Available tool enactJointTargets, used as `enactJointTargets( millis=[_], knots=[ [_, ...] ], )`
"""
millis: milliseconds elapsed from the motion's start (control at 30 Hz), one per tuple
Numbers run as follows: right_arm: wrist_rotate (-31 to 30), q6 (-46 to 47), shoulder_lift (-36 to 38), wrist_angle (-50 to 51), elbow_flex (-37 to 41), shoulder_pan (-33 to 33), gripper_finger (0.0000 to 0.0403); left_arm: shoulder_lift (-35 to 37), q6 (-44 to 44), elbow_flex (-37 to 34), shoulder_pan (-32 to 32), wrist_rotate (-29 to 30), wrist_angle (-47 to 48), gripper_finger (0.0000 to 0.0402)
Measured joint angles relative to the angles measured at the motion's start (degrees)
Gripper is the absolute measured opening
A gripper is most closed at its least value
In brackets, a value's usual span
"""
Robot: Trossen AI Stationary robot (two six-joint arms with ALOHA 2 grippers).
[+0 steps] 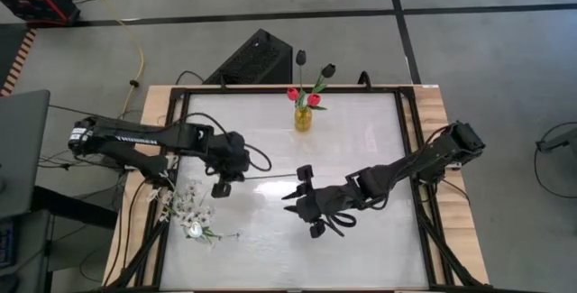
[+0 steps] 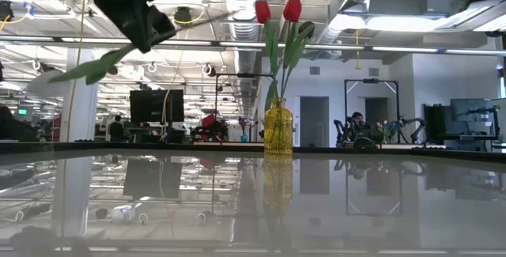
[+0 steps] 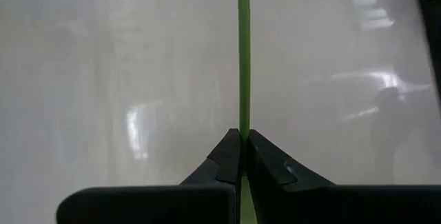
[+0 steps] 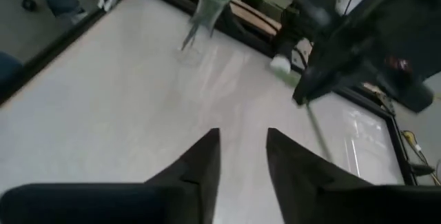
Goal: Sort flowers into vase by color
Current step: Put the white tulip into the transparent vase
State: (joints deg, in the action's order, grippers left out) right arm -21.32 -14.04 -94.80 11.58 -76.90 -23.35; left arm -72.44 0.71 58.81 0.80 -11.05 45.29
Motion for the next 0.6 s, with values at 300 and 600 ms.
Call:
enactJointTargets(
  millis=[300,600],
  knots=[
    [-2.9,3.4,-5.5,1.6,-0.5,3.8,0.0229,-5.8,-0.1,0.0,0.7,-0.2,0.2,0.0000],
    [-5.9,10.0,-8.1,6.0,-0.6,6.7,0.0206,-9.1,1.8,0.0,0.7,-0.7,0.3,0.0000]
  ],
)
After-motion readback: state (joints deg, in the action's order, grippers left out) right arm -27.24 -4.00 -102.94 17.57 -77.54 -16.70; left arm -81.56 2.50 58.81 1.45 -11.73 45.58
